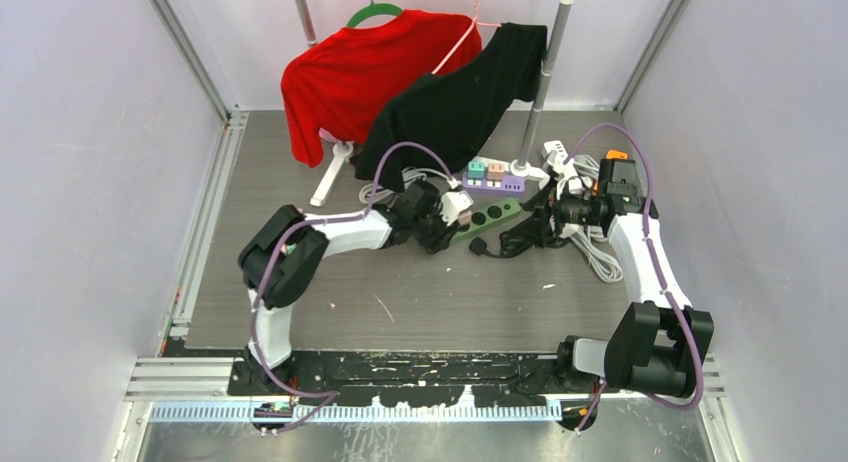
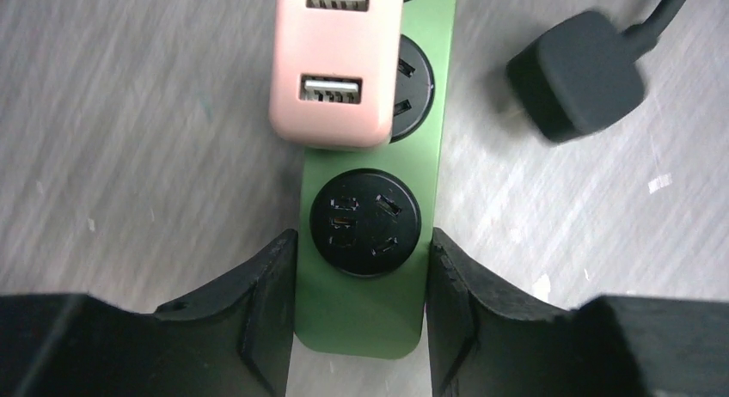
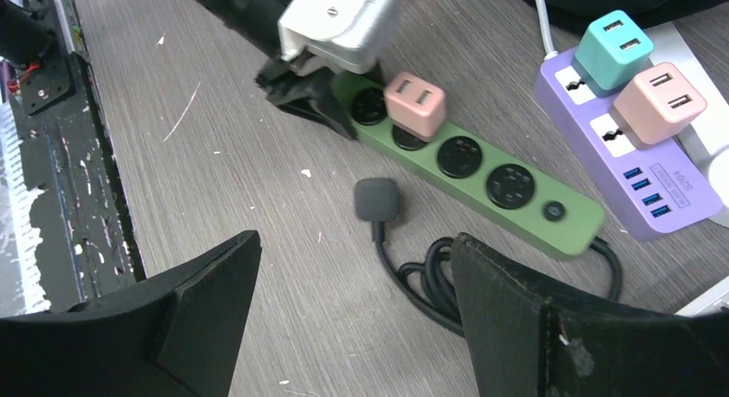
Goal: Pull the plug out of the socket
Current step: Move the socket to the center of the board.
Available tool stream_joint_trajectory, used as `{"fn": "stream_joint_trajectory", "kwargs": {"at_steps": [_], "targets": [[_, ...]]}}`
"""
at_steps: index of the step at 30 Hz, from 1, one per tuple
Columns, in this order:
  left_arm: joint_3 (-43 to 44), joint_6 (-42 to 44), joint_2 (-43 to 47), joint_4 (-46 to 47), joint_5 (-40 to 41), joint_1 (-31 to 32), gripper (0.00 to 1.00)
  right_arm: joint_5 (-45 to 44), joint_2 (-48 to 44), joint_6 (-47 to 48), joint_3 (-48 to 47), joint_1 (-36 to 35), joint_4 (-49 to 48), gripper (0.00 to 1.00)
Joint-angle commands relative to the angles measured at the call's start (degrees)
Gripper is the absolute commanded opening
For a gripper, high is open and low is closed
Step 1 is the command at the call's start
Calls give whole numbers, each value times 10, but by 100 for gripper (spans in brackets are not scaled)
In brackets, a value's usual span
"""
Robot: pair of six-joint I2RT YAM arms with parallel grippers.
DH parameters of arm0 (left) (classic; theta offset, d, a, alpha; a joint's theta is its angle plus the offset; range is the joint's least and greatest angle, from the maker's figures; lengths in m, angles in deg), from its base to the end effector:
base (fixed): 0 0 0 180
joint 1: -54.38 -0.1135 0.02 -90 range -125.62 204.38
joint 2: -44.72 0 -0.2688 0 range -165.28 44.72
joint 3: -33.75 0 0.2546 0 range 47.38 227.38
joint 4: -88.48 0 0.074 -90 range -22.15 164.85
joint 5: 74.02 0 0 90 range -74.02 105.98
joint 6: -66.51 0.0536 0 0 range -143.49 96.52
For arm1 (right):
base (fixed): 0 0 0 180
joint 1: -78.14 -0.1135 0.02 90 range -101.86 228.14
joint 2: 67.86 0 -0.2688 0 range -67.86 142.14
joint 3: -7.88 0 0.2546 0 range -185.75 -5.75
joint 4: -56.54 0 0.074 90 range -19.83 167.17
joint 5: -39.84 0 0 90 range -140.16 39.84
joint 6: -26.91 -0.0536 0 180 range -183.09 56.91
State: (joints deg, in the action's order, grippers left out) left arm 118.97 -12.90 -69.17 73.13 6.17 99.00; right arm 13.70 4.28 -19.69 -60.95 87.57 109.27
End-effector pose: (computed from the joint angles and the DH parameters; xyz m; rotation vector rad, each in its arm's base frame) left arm 0.3092 -0.3180 0.1490 1.1781 2.0662 -0.4901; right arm 0.2508 0.0071 0.2737 -0.9528 1.8103 0.8486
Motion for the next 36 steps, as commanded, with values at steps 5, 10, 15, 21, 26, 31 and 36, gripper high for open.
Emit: {"fn": "stream_joint_trajectory", "kwargs": {"at_steps": [5, 10, 15, 21, 26, 31, 36], "targets": [[-164, -39, 176, 40, 42, 42, 5, 29, 6, 25, -6, -7, 16, 85], [-267, -127, 251, 67, 54, 76, 5, 25, 13, 52, 2, -41, 24, 84], [-347, -198, 313, 109, 109, 146, 5, 26, 30, 174, 18, -103, 66, 85], [-369, -219, 304, 150, 162, 201, 34, 27, 51, 322, 32, -179, 128, 92], [-364, -217, 297, 157, 182, 216, 54, 13, 60, 342, 36, -220, 126, 94], [-415, -203, 364, 209, 185, 217, 75, -12, 72, 345, 34, -253, 119, 96], [-484, -185, 454, 252, 184, 216, 100, -37, 86, 328, 30, -288, 98, 96]]}}
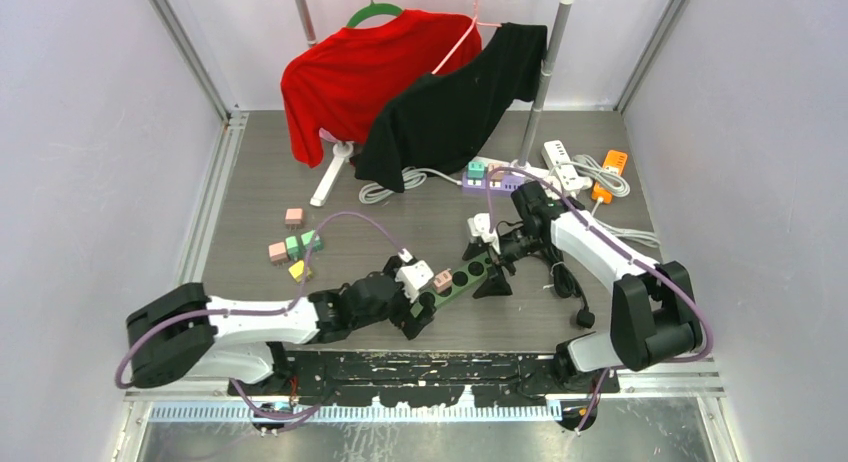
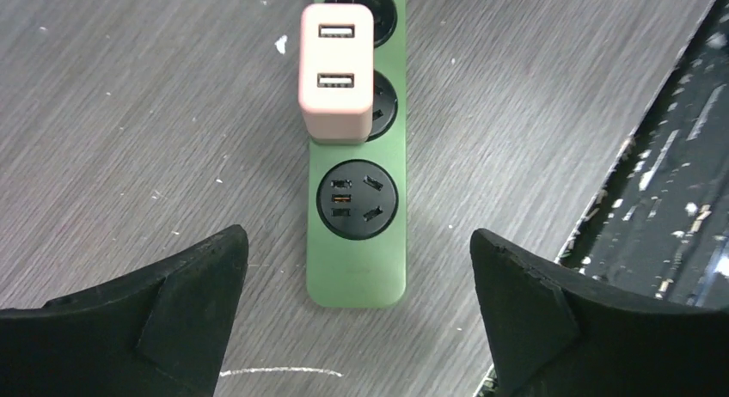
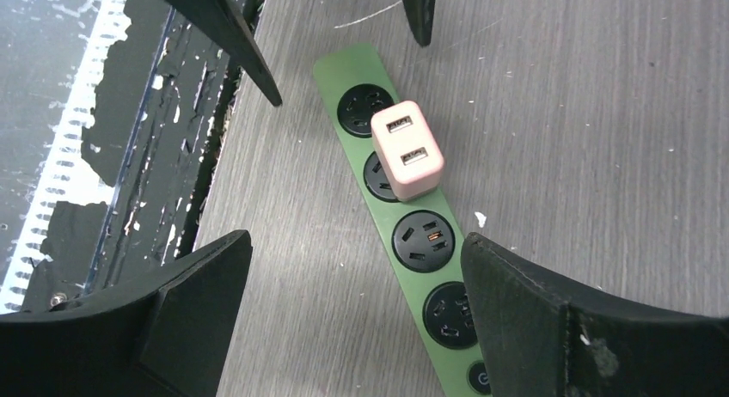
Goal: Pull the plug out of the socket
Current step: Move the socket to the center of the board, then remove the plug from the socket.
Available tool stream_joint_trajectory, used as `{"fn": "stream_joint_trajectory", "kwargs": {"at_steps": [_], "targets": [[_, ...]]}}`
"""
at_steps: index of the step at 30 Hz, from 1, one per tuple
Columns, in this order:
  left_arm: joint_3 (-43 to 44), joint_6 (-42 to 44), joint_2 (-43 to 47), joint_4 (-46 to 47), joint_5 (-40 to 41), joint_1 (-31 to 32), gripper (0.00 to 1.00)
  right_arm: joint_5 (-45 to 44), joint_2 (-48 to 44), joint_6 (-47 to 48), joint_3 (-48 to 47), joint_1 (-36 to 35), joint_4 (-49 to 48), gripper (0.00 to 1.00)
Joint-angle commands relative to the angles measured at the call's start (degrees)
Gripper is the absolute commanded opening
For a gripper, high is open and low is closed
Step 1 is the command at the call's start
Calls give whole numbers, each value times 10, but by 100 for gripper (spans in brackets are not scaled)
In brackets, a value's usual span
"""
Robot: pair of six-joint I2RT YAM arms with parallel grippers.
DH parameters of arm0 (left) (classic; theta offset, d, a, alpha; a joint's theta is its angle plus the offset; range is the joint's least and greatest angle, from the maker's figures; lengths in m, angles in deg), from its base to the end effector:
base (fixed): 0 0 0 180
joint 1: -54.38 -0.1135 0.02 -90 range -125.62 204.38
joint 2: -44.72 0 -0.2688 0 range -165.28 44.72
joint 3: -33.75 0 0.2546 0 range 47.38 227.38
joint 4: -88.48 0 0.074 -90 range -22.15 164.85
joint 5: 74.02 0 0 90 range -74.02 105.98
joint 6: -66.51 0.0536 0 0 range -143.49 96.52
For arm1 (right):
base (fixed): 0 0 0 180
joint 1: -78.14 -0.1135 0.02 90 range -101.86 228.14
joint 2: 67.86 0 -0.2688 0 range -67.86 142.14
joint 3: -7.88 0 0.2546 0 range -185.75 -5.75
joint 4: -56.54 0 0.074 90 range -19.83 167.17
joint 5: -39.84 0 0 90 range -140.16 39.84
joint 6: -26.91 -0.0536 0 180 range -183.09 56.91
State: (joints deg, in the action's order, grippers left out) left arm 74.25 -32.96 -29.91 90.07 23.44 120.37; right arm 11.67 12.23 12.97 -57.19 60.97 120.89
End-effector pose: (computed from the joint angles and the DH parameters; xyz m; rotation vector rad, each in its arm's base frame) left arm 0.1149 -0.2408 0.1614 0.9720 1.9742 -0.6243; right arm 0.2134 0.1154 0.2147 -1.7171 1.4509 1.0678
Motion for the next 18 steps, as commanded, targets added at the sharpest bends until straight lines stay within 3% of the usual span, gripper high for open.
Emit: {"fn": "stream_joint_trajectory", "kwargs": {"at_steps": [1, 8, 14, 18], "targets": [[-52, 16, 74, 99, 16, 3, 100, -23, 7, -14, -7, -29, -34, 97], [-167, 66, 143, 296, 2, 2, 99, -97, 34, -108, -30, -111, -120, 93], [-175, 100, 111, 320, -11, 2, 99, -177, 69, -143, -45, -190, -155, 89], [-180, 123, 60, 377, -15, 1, 100, -217, 81, -154, -49, -218, -163, 81]]}}
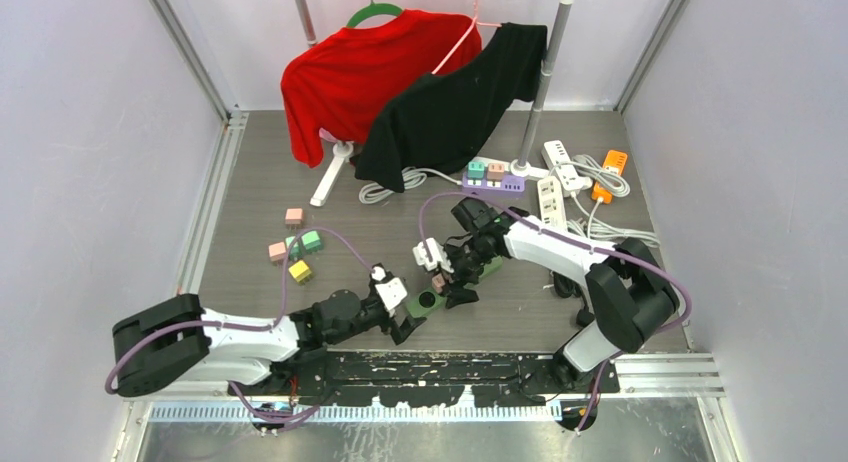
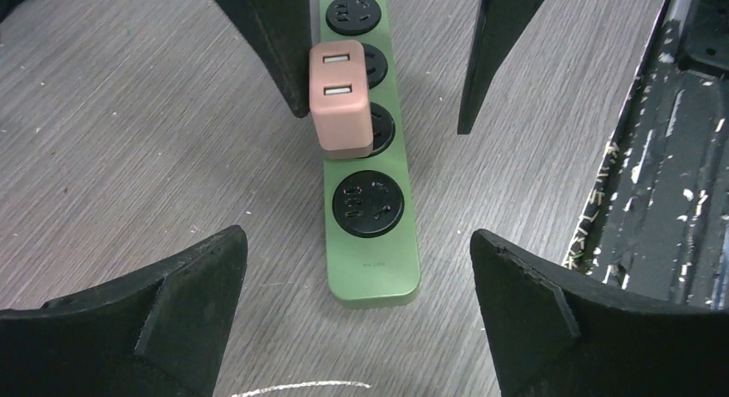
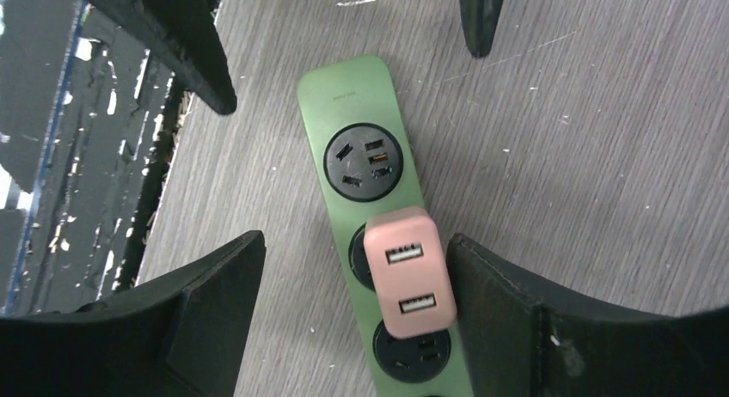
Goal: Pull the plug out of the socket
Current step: Remove the plug from the socket.
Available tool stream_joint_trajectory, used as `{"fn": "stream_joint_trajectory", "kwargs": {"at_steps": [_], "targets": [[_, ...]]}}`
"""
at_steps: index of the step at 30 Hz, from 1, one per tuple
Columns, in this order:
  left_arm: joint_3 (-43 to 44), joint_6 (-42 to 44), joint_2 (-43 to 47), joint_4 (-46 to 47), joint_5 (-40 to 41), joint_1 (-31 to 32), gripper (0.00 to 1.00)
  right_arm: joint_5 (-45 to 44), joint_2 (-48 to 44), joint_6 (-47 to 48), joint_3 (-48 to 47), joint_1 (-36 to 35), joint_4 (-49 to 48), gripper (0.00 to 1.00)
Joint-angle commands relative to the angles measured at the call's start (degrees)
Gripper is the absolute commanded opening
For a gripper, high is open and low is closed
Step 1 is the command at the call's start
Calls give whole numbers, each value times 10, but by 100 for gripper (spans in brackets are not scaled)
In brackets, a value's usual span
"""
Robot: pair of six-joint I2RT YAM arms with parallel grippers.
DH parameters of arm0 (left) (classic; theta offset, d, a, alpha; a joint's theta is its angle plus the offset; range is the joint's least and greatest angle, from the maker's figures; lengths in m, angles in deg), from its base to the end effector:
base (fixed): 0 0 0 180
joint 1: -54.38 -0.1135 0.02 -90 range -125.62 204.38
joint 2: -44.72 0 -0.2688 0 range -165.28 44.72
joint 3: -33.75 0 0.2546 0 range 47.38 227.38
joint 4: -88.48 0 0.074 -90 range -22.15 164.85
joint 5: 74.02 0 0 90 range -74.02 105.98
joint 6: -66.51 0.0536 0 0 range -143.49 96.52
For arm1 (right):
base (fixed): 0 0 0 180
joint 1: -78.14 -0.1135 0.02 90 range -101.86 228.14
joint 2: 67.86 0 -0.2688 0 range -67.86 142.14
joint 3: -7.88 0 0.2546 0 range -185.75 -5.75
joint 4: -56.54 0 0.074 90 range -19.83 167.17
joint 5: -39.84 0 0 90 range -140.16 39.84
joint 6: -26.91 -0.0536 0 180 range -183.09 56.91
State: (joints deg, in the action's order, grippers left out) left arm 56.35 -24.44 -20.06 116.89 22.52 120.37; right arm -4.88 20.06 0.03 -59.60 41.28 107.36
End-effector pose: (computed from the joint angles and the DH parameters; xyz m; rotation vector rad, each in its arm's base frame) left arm 0.0942 -0.1964 0.1554 0.9337 1.6202 -0.7192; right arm 0.2049 0.2013 0.1874 -2.0270 1.4766 0.9224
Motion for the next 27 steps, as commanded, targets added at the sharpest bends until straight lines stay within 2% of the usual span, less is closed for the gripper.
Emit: {"fn": "stream_joint_trajectory", "kwargs": {"at_steps": [1, 4, 8, 13, 17, 27], "targets": [[0, 46, -59, 125, -6, 2, 100, -57, 3, -27, -25, -23, -30, 78], [6, 52, -111, 160, -8, 1, 100, -77, 1, -29, -24, -23, -33, 65], [13, 54, -164, 208, -10, 0, 99, -84, -3, -16, -24, -23, -22, 36], [24, 43, -203, 240, -59, -31, 98, -83, -14, 28, -24, -11, 16, 22], [45, 49, -224, 237, -86, -41, 98, -70, -23, 21, -26, 22, 25, 14], [82, 31, -331, 308, -176, -99, 96, -31, -30, 55, -7, 47, 44, 13]]}}
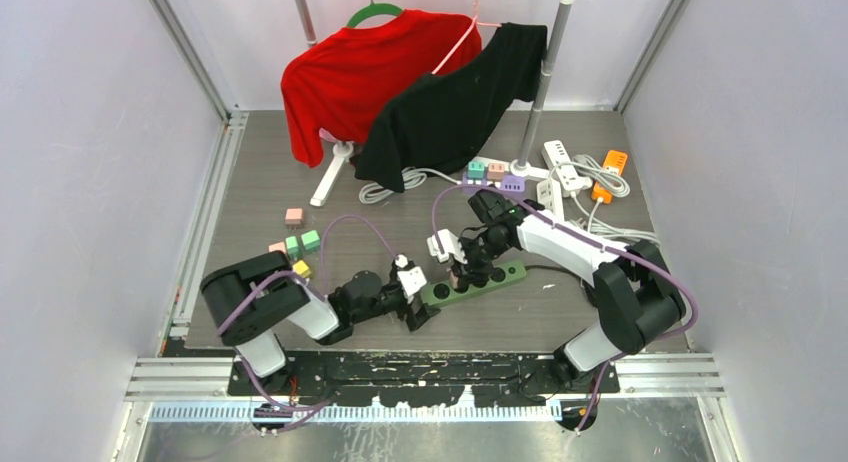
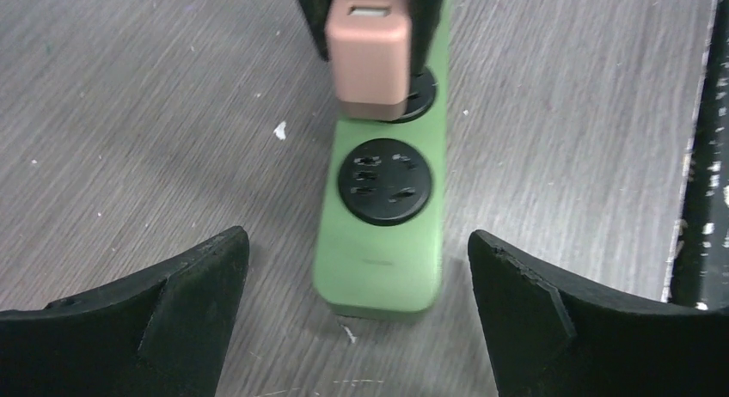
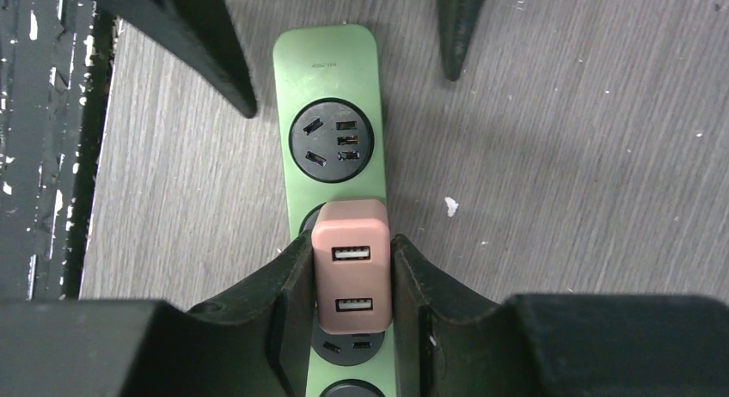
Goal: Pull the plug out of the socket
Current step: Remove the plug from the socket.
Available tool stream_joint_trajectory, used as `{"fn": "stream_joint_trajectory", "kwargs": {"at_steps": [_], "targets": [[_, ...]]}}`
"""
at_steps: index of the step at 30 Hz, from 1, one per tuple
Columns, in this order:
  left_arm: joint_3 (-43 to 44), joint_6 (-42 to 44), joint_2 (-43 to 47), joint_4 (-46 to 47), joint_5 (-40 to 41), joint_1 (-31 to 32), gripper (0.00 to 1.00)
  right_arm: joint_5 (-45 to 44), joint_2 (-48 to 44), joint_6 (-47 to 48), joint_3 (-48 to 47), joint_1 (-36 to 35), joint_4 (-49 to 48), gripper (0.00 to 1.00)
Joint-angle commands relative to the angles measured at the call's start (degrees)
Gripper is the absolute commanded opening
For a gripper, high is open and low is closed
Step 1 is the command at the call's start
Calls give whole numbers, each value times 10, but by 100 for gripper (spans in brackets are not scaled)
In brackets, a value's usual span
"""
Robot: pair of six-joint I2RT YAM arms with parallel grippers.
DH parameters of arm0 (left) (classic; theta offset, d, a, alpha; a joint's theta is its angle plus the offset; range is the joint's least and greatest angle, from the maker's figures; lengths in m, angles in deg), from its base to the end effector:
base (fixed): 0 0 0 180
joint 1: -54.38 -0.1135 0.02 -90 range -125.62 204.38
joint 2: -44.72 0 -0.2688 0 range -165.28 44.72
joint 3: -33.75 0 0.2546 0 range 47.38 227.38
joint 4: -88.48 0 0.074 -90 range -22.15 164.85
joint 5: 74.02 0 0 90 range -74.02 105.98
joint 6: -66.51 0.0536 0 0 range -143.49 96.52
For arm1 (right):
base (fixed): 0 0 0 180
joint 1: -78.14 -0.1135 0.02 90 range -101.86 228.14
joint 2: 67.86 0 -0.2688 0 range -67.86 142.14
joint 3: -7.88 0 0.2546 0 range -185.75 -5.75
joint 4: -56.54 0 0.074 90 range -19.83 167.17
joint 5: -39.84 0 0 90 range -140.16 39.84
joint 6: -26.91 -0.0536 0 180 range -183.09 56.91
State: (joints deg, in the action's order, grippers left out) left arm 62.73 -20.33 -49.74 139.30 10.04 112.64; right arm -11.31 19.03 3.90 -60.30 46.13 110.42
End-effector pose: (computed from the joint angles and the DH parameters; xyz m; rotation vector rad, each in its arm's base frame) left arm 0.1372 -0.2323 0.1176 1.0322 1.5892 -0.7632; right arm 0.2206 0.1776 0.1898 -2.0349 1.5563 0.7427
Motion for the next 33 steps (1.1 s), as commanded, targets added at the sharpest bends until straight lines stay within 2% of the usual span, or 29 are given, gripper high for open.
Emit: {"fn": "stream_joint_trajectory", "kwargs": {"at_steps": [1, 10, 18, 20, 23, 25, 27, 33], "targets": [[23, -11, -47, 90, -57, -26, 96, 34, -19, 18, 1, -2, 14, 13], [47, -12, -103, 97, -85, -44, 91, 38, -9, 25, 4, 1, 18, 13], [49, 1, -113, 86, -98, -46, 73, 35, -3, 15, -1, 7, 20, 18], [52, 6, -120, 83, -100, -46, 61, 31, -2, 16, -3, 10, 24, 21], [58, 8, -131, 83, -108, -46, 26, 31, -1, 16, -6, 12, 30, 31], [61, 6, -136, 82, -108, -46, 6, 35, -2, 16, -9, 12, 35, 38], [60, 6, -136, 83, -108, -46, 1, 40, -4, 16, -15, 12, 42, 43], [65, -5, -148, 84, -118, -46, 0, 42, -10, 10, -22, 12, 49, 49]]}}
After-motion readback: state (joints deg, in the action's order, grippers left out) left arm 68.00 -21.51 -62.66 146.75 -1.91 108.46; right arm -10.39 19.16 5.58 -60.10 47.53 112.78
